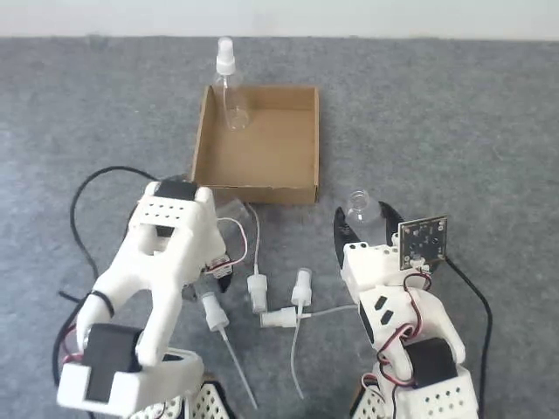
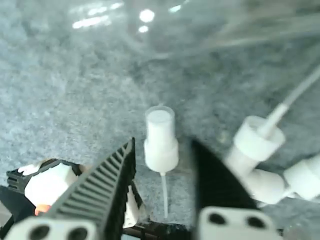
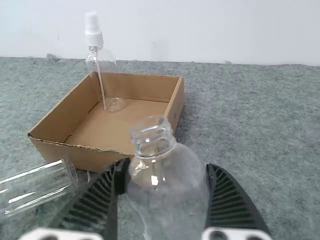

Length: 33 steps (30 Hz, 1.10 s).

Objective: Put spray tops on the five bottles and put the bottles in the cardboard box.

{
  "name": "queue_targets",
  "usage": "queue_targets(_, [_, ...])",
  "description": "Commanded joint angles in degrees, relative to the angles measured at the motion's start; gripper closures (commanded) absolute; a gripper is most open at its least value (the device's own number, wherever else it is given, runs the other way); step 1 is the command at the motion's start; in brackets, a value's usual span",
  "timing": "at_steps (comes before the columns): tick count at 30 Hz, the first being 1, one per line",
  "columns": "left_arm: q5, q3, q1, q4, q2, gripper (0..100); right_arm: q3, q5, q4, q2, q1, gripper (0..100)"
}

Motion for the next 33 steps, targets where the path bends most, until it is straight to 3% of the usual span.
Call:
queue_targets(1, [1.05, 1.1, -0.26, -0.79, -3.08, 70, -0.44, 0.09, -1.1, -1.01, 0.75, 89.8])
queue_targets(4, [1.05, 1.98, -0.26, -1.32, -2.99, 69, -0.44, 0.09, -1.1, -1.01, 0.75, 89.8])
queue_targets(10, [1.23, 8.31, -0.26, -10.02, -3.08, 69, -0.44, 0.09, -1.1, -1.01, 0.75, 89.8])
queue_targets(18, [1.32, 8.92, -0.18, -10.64, -2.99, 69, -0.44, 0.09, -1.1, -1.01, 0.75, 89.8])
queue_targets(21, [1.32, 8.92, -0.18, -10.64, -2.99, 75, -0.44, 0.09, -1.1, -1.01, 0.75, 89.8])
queue_targets(28, [1.32, 10.95, -0.18, -14.77, -2.99, 99, -0.44, 0.09, -1.1, -1.01, 0.75, 89.8])
queue_targets(33, [1.32, 10.68, -0.18, -15.3, -3.25, 95, -0.44, 0.09, -1.1, -1.01, 0.75, 89.8])
